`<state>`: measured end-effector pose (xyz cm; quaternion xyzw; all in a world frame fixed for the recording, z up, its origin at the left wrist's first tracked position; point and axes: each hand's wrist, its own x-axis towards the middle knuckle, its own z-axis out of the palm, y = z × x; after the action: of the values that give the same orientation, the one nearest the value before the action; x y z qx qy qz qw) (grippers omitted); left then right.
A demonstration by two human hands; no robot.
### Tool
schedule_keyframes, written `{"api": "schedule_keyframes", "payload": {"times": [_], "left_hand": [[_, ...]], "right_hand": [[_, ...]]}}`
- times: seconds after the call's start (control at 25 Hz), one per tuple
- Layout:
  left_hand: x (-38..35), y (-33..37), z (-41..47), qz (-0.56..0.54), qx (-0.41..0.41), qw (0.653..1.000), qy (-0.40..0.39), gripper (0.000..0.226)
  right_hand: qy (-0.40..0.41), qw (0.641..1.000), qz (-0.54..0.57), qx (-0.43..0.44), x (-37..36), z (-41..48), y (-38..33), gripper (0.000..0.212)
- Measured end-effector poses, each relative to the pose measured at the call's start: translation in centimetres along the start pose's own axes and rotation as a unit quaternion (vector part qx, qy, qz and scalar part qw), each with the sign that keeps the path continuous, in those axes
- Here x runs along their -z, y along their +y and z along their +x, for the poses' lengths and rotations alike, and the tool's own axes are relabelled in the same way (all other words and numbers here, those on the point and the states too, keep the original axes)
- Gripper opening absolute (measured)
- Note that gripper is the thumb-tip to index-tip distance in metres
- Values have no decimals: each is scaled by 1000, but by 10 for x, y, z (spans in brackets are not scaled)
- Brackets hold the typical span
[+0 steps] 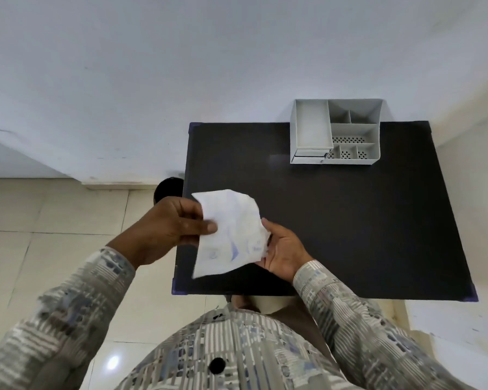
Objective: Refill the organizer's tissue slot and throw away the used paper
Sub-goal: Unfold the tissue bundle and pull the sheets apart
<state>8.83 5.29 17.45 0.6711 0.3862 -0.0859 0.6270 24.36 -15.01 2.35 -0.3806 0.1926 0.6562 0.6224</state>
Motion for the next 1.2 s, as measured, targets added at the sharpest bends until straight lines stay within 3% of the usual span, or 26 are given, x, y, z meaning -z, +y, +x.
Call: {"api": "schedule_keyframes", "payload": {"times": [0.16, 0.28, 0.36, 0.44, 0.6, 0.72, 0.84, 0.92, 1.0, 1.08, 1.2], "left_hand": [[6, -7, 3, 2, 18, 998, -55, 22], [9, -15, 8, -21, 19, 999, -22, 32], [9, -20, 12, -53, 25, 998, 1, 22], [3, -29, 16, -15, 31, 999, 35, 10], [-16, -52, 23, 92, 25, 993, 69, 15], [-23, -65, 27, 90, 28, 991, 91, 15], [-24, -77, 36, 80, 30, 990, 113, 13], [-25, -87, 43, 203, 30, 973, 106, 28], [-27, -98, 47, 292, 30, 948, 122, 42], [-27, -107, 50, 291, 31, 947, 128, 33], [-30, -119, 54, 241, 34, 956, 163, 23]], "right_hand": [[2, 1000, 16, -10, 0, 3, 6, 53], [23, 1000, 21, -6, 2, 2, 11, 52], [49, 999, 21, 7, 8, 2, 13, 48], [55, 998, 1, 27, 14, 0, 16, 48], [41, 997, -49, 30, 20, -5, 16, 41], [152, 979, -132, 19, 26, 5, 12, 35], [301, 913, -268, 62, 39, 23, 12, 18], [314, 901, -292, 66, 44, 28, 13, 16], [296, 920, -254, 51, 50, 28, 13, 29], [278, 935, -216, 43, 53, 26, 16, 33], [297, 928, -221, 40, 63, 31, 23, 34]]}}
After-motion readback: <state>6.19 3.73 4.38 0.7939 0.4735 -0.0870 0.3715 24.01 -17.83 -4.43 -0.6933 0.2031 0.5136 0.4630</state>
